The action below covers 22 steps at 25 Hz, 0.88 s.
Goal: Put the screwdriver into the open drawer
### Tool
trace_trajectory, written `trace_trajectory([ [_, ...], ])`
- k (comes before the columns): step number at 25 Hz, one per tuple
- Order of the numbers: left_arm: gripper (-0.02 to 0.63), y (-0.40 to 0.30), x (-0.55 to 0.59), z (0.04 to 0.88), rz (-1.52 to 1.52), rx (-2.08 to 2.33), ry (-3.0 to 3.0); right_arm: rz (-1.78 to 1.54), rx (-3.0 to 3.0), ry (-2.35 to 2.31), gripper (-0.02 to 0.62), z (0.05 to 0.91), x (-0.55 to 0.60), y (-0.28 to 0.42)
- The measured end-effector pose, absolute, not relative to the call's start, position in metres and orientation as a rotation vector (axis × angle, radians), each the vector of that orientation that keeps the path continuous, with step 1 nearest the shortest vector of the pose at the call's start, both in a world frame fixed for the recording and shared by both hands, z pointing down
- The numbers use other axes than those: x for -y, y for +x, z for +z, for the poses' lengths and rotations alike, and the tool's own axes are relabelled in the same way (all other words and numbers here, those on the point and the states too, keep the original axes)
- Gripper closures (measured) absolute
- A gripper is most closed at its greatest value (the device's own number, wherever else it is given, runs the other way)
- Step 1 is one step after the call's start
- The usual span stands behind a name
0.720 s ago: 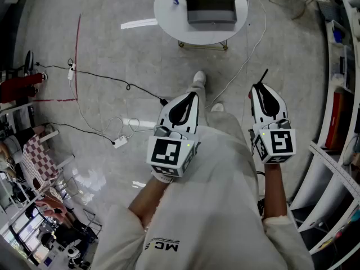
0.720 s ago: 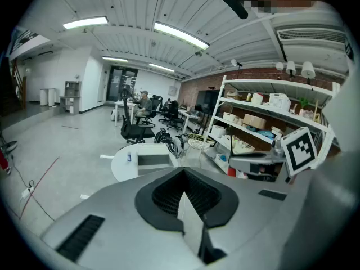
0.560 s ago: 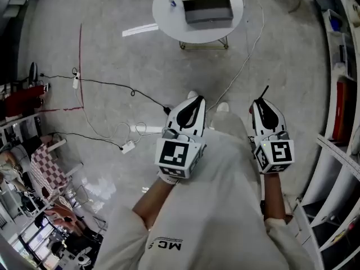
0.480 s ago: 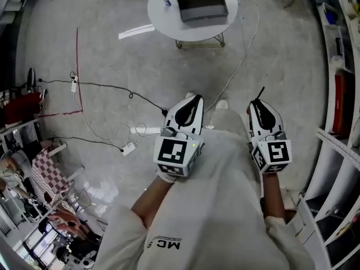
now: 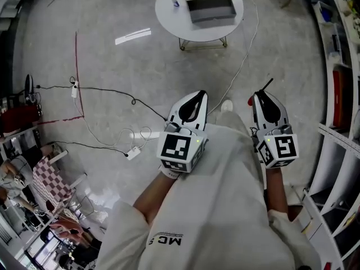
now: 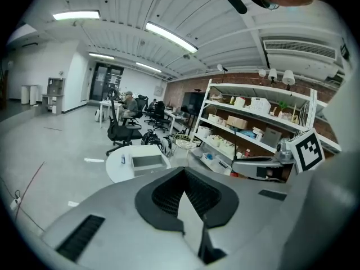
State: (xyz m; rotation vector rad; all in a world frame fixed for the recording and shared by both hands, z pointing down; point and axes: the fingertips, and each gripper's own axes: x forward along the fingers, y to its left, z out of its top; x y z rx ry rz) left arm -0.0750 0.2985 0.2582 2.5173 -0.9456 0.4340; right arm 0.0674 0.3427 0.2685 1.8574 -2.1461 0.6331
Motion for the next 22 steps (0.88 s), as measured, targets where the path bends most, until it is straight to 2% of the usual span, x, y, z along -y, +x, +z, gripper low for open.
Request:
trace_trajectory([
  [8, 0.595, -0.118, -0.253, 0.251, 0.338, 0.935, 2.548, 0.555, 2.129, 1.922, 0.482, 0.251, -0.298, 0.034],
  [22, 0.595, -0.078, -0.148, 0.265, 0.391, 0.979, 2.489, 0.537, 2.244, 1.751, 0.482, 0.261, -0.169, 0.055],
])
